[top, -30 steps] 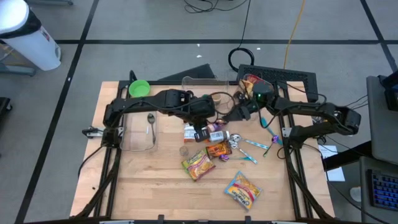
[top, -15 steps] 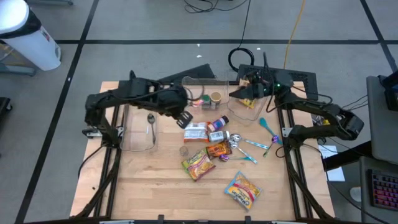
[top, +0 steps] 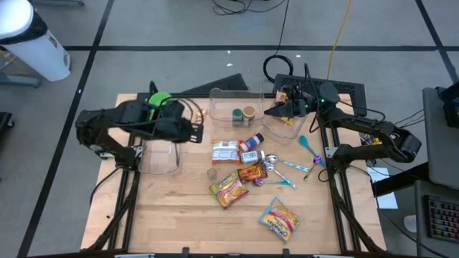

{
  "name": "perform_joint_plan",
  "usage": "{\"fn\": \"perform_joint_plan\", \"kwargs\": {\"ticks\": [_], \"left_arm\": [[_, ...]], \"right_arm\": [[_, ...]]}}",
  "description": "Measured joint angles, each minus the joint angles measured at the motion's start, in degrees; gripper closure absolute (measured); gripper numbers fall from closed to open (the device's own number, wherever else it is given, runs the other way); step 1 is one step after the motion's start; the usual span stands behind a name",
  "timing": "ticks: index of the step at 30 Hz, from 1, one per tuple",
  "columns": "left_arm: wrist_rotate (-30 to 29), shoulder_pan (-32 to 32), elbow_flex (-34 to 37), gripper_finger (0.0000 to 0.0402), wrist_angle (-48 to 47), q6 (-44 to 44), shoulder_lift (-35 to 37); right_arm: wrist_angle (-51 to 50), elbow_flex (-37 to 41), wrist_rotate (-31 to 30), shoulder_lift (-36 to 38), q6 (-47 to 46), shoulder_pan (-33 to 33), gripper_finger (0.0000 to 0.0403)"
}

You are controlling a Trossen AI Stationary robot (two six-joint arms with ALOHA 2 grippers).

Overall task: Pick & Place Food Item
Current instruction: Put the left violet spoon into the left transparent bin

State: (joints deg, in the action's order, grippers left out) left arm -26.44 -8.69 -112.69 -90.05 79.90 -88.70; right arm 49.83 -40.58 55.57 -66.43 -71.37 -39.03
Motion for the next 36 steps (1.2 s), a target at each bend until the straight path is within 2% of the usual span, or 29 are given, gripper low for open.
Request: {"fn": "perform_joint_plan", "kwargs": {"ticks": [3,9,15,26,32,36], "left_arm": [[-2.5,-2.3,4.5,0.0382,0.0,6.0,0.6],[-2.5,-6.1,12.9,0.0382,0.1,17.9,0.7],[-6.5,-9.2,19.9,0.0382,0.1,29.4,0.7],[-2.9,-8.2,30.9,0.0382,0.0,35.7,0.7],[0.1,-6.6,38.0,0.0382,-0.2,37.3,5.3],[-1.8,-5.7,41.6,0.0382,-0.2,36.9,9.4]], "right_arm": [[0.1,0.0,-0.4,0.0,1.0,0.3,0.0218],[0.0,0.0,-1.7,0.0,1.3,0.5,0.0218],[-0.4,0.0,-1.7,0.0,1.6,0.5,0.0218],[-0.4,0.0,-1.7,0.0,1.6,0.5,0.0218],[-0.4,0.0,-1.7,0.0,1.6,0.5,0.0218],[-0.4,0.0,-1.8,0.0,1.6,0.5,0.0218]]}}
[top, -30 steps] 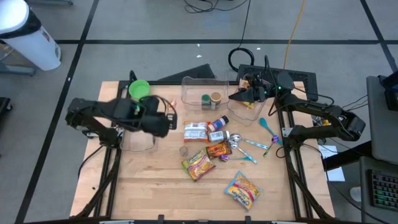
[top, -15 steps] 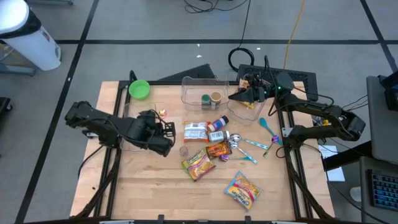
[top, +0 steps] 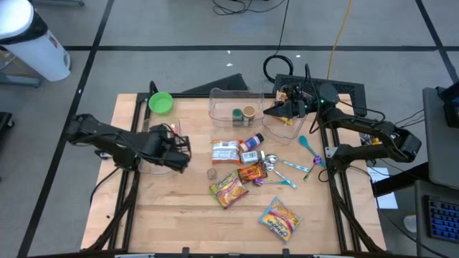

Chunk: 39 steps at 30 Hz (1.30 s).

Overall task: Pick & Place Food Item
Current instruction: Put the left violet spoon into the left transparent bin

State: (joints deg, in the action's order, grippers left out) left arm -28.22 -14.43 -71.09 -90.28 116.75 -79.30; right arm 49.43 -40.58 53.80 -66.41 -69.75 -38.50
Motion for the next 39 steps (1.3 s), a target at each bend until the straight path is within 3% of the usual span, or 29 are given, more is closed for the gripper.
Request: {"fn": "perform_joint_plan", "kwargs": {"ticks": [14,32,39], "left_arm": [[1.3,3.7,5.5,0.0382,4.9,-15.5,2.3],[6.4,6.4,16.1,0.0387,18.2,-19.2,2.4],[11.1,8.1,19.9,0.0400,23.0,-20.5,2.3]], "right_arm": [[-1.2,0.0,-2.9,0.0,1.4,0.0,0.0218],[-1.3,0.0,-2.9,0.0,1.4,0.0,0.0218],[-1.3,0.0,-2.7,0.0,1.4,0.0,0.0218]]}}
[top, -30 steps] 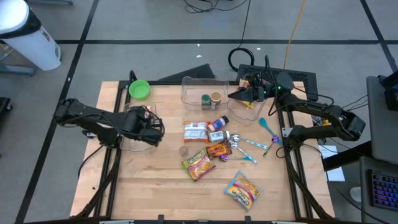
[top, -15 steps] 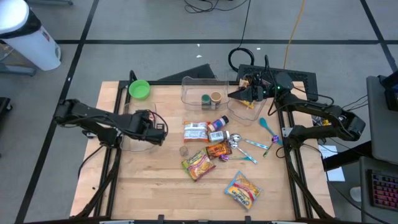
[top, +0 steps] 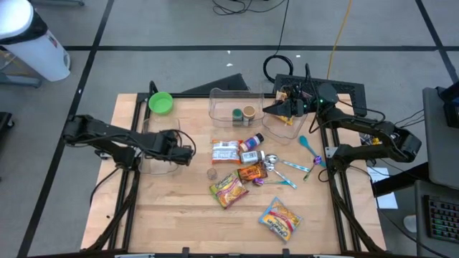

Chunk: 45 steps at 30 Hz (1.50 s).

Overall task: Pick & Place Food Item
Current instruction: Put the left violet spoon into the left transparent bin

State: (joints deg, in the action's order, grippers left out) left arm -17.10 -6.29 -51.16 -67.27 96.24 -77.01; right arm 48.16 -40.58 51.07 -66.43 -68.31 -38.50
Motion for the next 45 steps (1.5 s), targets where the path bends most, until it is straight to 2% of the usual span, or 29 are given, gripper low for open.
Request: {"fn": "perform_joint_plan", "kwargs": {"ticks": [13,26,38,45], "left_arm": [[-1.0,0.6,1.4,0.0401,3.2,-2.1,0.0],[0.6,3.5,7.0,0.0401,13.3,-3.1,0.0],[2.1,4.4,11.5,0.0399,18.4,-3.5,0.0],[2.3,4.4,14.1,0.0399,21.9,-3.1,0.0]], "right_arm": [[-0.4,0.0,0.0,0.0,0.1,0.0,0.0218],[-0.4,0.0,0.0,0.0,0.2,0.0,0.0218],[-1.3,0.0,-0.3,0.0,0.2,0.0,0.0218],[-1.7,0.0,-2.9,0.0,0.2,0.0,0.0218]]}}
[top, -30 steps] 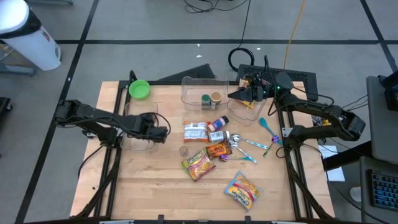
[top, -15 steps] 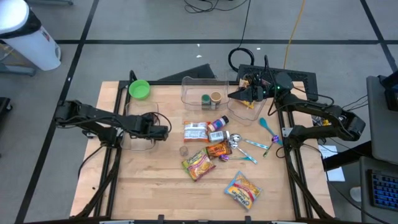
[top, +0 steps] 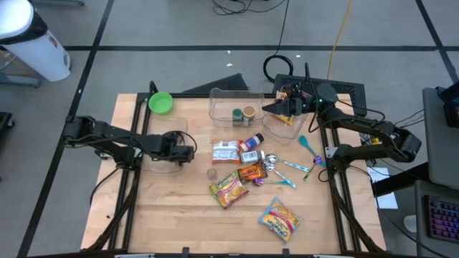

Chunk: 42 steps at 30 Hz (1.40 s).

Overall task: Pick & Place Food Item
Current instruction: Put the left violet spoon into the left transparent bin, then put the orange noodle pack into the right transparent bin

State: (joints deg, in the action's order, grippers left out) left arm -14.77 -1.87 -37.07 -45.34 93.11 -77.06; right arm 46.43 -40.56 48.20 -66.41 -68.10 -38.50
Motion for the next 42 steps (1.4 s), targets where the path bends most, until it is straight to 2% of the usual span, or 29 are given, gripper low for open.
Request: {"fn": "perform_joint_plan", "kwargs": {"ticks": [20,35,42], "left_arm": [[1.4,0.0,0.8,0.0390,-0.1,-0.4,0.0],[1.9,0.0,0.8,0.0255,-1.2,-1.6,0.2],[5.5,0.0,0.6,0.0218,-1.2,-4.4,5.2]], "right_arm": [[0.0,0.0,-0.4,0.0,0.0,0.0,0.0218],[0.0,0.0,-0.4,0.0,-0.2,0.0,0.0218],[0.0,0.0,-0.4,0.0,-0.2,0.0,0.0218]]}}
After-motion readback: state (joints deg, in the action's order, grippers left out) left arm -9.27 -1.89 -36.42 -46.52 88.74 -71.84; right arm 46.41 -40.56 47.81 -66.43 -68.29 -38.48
